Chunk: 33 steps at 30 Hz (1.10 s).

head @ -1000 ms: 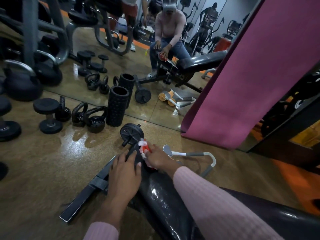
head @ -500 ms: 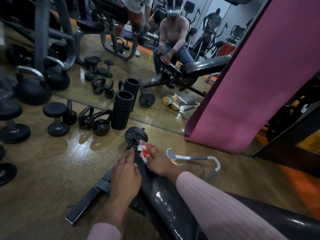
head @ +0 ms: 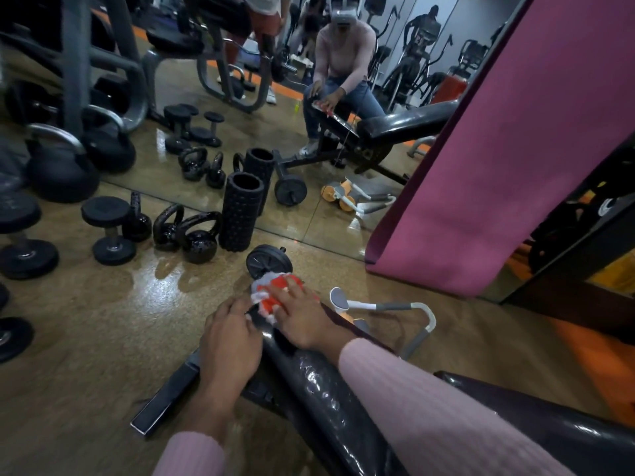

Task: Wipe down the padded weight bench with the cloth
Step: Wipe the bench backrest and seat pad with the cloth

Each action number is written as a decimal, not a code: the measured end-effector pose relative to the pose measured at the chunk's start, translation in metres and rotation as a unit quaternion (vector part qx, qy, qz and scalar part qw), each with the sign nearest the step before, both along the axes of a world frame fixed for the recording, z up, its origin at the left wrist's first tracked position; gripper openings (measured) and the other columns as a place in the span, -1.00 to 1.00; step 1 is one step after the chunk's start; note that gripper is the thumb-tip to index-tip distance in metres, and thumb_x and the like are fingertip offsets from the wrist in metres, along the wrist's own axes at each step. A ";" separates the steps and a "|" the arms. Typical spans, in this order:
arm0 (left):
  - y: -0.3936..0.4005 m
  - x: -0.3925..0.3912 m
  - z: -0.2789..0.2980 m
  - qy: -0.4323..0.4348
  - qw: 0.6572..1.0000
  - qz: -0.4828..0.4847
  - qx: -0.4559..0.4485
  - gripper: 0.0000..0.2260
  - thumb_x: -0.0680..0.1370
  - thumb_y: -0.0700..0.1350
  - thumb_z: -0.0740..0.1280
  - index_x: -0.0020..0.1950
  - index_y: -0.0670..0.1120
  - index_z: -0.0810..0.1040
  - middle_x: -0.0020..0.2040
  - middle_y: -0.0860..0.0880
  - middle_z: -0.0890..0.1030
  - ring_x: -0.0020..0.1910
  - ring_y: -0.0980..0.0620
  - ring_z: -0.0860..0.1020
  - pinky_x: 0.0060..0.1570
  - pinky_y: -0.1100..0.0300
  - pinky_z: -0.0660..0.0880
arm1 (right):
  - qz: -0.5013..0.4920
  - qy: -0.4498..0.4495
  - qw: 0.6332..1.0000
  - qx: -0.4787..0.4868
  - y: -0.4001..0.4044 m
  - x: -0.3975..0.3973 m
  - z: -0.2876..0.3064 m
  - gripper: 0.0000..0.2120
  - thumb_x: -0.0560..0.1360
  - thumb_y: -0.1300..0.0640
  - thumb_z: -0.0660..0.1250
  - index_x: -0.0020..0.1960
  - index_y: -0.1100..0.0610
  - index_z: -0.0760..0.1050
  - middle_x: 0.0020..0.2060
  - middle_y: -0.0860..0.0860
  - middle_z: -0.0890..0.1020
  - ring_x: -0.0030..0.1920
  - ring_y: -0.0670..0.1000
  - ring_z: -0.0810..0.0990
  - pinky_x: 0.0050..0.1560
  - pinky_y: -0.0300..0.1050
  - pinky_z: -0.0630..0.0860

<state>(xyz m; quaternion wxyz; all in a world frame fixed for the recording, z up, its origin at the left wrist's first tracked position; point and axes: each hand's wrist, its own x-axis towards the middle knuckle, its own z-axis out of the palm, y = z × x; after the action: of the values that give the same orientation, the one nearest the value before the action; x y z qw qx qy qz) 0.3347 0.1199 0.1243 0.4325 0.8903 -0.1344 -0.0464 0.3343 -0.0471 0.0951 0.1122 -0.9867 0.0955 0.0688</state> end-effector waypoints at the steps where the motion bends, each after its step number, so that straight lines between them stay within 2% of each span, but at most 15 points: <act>1: 0.000 0.002 0.001 0.005 1.000 0.006 0.007 -0.61 0.53 -0.24 0.21 0.38 -0.10 0.39 0.36 -0.11 0.43 0.26 -0.16 0.40 0.18 -0.03 0.37 | 0.026 -0.017 0.999 -0.017 0.011 -0.008 0.001 -0.42 0.51 -0.23 -0.17 0.52 -0.19 0.06 0.56 0.05 0.05 0.55 0.20 -0.08 0.49 0.30 -0.07; 3: -0.002 0.002 0.002 0.015 1.000 0.009 0.016 -0.61 0.55 -0.20 0.20 0.39 -0.07 0.37 0.37 -0.09 0.41 0.27 -0.15 0.39 0.17 -0.04 0.38 | 0.104 -0.038 0.994 -0.010 0.022 -0.042 0.004 -0.51 0.61 -0.10 0.00 0.52 -0.23 0.01 0.57 -0.02 -0.03 0.55 0.20 -0.19 0.46 0.30 -0.21; 5: -0.005 0.001 0.002 0.017 1.000 0.003 0.019 -0.60 0.56 -0.19 0.18 0.41 -0.05 0.35 0.38 -0.06 0.40 0.28 -0.12 0.38 0.17 -0.04 0.38 | 0.171 -0.042 0.984 0.006 0.005 -0.076 0.000 -0.51 0.63 -0.12 -0.01 0.50 -0.32 -0.11 0.57 -0.09 -0.12 0.54 0.14 -0.29 0.46 0.24 -0.29; 7: -0.006 -0.001 0.001 0.016 1.000 -0.008 0.015 -0.60 0.57 -0.20 0.16 0.42 -0.06 0.34 0.39 -0.08 0.39 0.28 -0.12 0.37 0.18 -0.03 0.37 | 0.135 -0.039 0.989 0.040 -0.021 -0.090 0.000 -0.53 0.63 -0.17 -0.07 0.51 -0.29 -0.10 0.57 -0.09 -0.16 0.54 0.08 -0.29 0.50 0.27 -0.21; 9: -0.010 -0.002 -0.002 0.013 0.999 -0.028 0.008 -0.60 0.58 -0.21 0.15 0.42 -0.09 0.34 0.39 -0.11 0.38 0.30 -0.14 0.36 0.22 -0.03 0.36 | 0.058 -0.027 0.996 0.067 -0.029 -0.075 0.010 -0.50 0.66 -0.08 -0.01 0.56 -0.09 -0.01 0.57 -0.01 -0.14 0.55 0.08 -0.23 0.51 0.22 -0.13; 11: -0.015 -0.003 -0.005 0.003 0.998 -0.055 0.012 -0.61 0.57 -0.21 0.16 0.42 -0.12 0.35 0.39 -0.13 0.39 0.31 -0.14 0.35 0.26 -0.02 0.34 | 0.027 0.020 0.999 0.028 -0.018 -0.042 0.019 -0.48 0.66 -0.04 -0.01 0.57 0.07 -0.01 0.57 0.07 -0.08 0.56 0.15 -0.17 0.51 0.18 -0.13; 14: -0.021 -0.004 -0.008 -0.010 0.997 -0.069 0.016 -0.65 0.56 -0.20 0.19 0.35 -0.12 0.42 0.34 -0.13 0.43 0.28 -0.14 0.39 0.24 0.00 0.36 | 0.028 0.006 1.000 0.003 0.000 -0.018 0.009 -0.34 0.49 -0.30 -0.24 0.55 -0.15 -0.09 0.58 0.03 -0.11 0.54 0.21 -0.21 0.47 0.33 -0.12; 17: -0.022 -0.003 -0.006 -0.006 0.999 -0.049 0.011 -0.79 0.56 -0.17 0.18 0.15 -0.12 0.51 0.21 -0.13 0.50 0.16 -0.13 0.44 0.09 -0.02 0.43 | 0.062 -0.027 0.998 0.009 -0.002 -0.059 -0.013 -0.46 0.54 -0.32 -0.24 0.50 -0.31 -0.22 0.57 -0.07 -0.19 0.54 0.18 -0.26 0.46 0.37 -0.12; 18: -0.021 -0.003 -0.006 -0.005 0.999 -0.049 0.014 -0.79 0.56 -0.13 0.19 0.15 -0.10 0.50 0.22 -0.12 0.49 0.17 -0.12 0.44 0.08 -0.02 0.44 | 0.080 -0.041 0.996 0.005 -0.006 -0.079 -0.015 -0.48 0.56 -0.32 -0.25 0.49 -0.33 -0.24 0.56 -0.08 -0.22 0.54 0.16 -0.27 0.47 0.35 -0.13; 20: -0.017 -0.004 -0.010 0.008 0.997 -0.069 0.039 -0.64 0.57 -0.04 0.21 0.36 -0.07 0.37 0.38 -0.09 0.38 0.29 -0.11 0.37 0.19 -0.04 0.40 | 0.065 -0.048 0.997 0.013 -0.026 -0.108 -0.024 -0.49 0.56 -0.33 -0.25 0.48 -0.34 -0.25 0.56 -0.06 -0.22 0.55 0.12 -0.27 0.50 0.28 -0.13; 23: -0.013 -0.013 -0.020 0.031 0.982 -0.142 0.124 -0.35 0.58 0.13 0.16 0.54 -0.08 -0.07 0.56 -0.09 -0.08 0.50 -0.16 0.02 0.41 -0.12 0.18 | -0.036 -0.015 0.997 0.060 -0.052 -0.107 -0.024 -0.46 0.48 -0.42 -0.31 0.45 -0.40 -0.26 0.57 -0.01 -0.10 0.56 0.07 -0.19 0.52 0.20 -0.12; 26: -0.014 -0.031 -0.031 0.025 0.959 -0.190 0.209 -0.17 0.56 0.23 0.12 0.47 -0.13 -0.41 0.43 -0.14 -0.51 0.46 -0.22 -0.36 0.41 -0.20 -0.01 | -0.137 0.043 0.988 0.064 -0.044 -0.063 -0.006 -0.42 0.58 -0.20 -0.13 0.56 -0.04 0.00 0.57 0.07 0.00 0.55 0.12 -0.04 0.52 0.09 -0.04; 28: -0.014 -0.037 -0.035 0.020 0.950 -0.202 0.238 -0.08 0.53 0.28 0.15 0.40 -0.14 -0.50 0.35 -0.15 -0.61 0.40 -0.25 -0.45 0.40 -0.24 -0.06 | -0.111 0.041 0.992 0.037 -0.029 -0.040 -0.007 -0.47 0.64 -0.14 -0.09 0.57 -0.01 -0.03 0.57 0.06 -0.02 0.56 0.14 -0.06 0.52 0.12 -0.05; 31: -0.011 -0.033 -0.034 0.034 0.941 -0.221 0.253 -0.02 0.49 0.28 0.22 0.36 -0.08 -0.55 0.32 -0.11 -0.65 0.35 -0.23 -0.52 0.38 -0.29 -0.15 | -0.016 -0.013 1.000 0.009 -0.011 -0.056 -0.020 -0.40 0.49 -0.38 -0.39 0.51 -0.29 -0.25 0.57 -0.03 -0.16 0.55 0.09 -0.28 0.50 0.23 -0.17; 33: -0.007 -0.031 -0.032 0.033 0.934 -0.230 0.271 -0.01 0.48 0.27 0.25 0.35 -0.05 -0.56 0.32 -0.09 -0.64 0.33 -0.21 -0.54 0.37 -0.30 -0.19 | 0.036 -0.047 0.998 0.003 -0.009 -0.096 -0.024 -0.46 0.55 -0.32 -0.31 0.51 -0.27 -0.24 0.57 -0.05 -0.20 0.54 0.03 -0.32 0.50 0.13 -0.27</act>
<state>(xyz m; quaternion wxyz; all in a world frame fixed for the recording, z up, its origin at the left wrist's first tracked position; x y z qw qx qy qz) 0.3040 0.1126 0.0927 0.1569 0.9165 -0.3032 -0.2084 0.2387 -0.0562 0.0714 0.1173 -0.9913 0.0538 0.0267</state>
